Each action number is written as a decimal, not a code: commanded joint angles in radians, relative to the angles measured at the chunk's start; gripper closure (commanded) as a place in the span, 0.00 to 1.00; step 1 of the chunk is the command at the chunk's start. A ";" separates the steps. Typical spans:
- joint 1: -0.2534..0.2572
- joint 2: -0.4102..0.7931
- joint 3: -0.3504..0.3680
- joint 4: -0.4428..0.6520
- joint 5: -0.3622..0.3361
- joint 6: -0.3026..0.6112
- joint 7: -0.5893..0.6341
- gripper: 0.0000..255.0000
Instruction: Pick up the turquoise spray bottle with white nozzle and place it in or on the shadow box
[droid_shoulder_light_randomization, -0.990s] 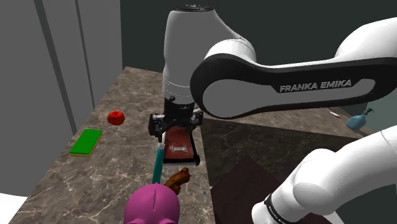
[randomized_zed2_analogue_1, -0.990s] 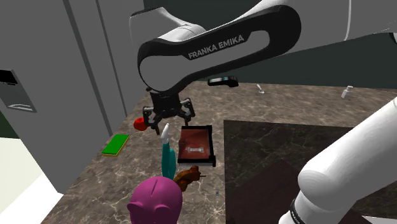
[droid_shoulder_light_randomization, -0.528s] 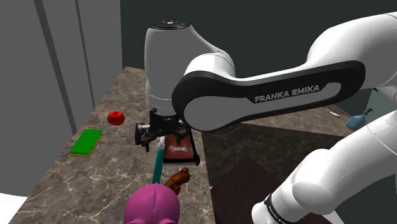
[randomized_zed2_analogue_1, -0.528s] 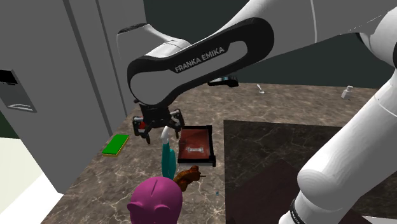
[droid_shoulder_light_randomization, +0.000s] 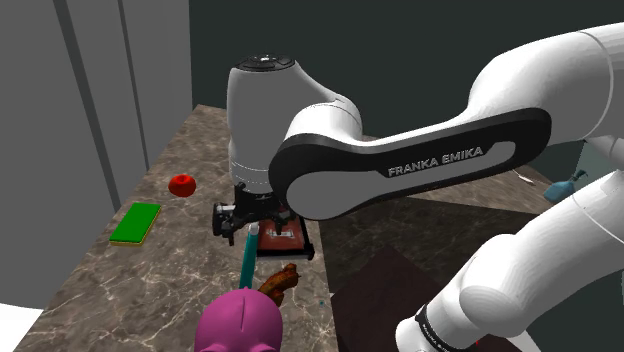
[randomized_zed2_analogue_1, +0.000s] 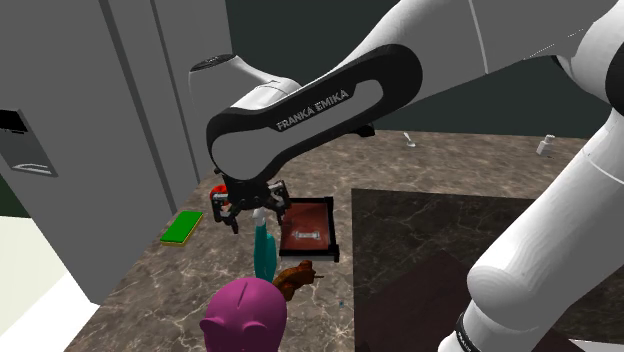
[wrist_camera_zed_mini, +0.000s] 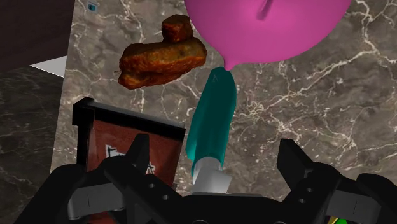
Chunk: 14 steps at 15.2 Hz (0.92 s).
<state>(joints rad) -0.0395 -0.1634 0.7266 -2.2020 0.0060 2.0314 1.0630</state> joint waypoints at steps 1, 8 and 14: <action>0.000 0.000 0.000 0.000 0.000 0.001 0.000 0.00; 0.000 0.000 0.000 0.000 0.000 0.000 0.000 1.00; 0.000 -0.006 -0.002 0.008 0.004 -0.013 -0.004 1.00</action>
<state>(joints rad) -0.0390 -0.1655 0.7262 -2.1981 0.0076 2.0258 1.0622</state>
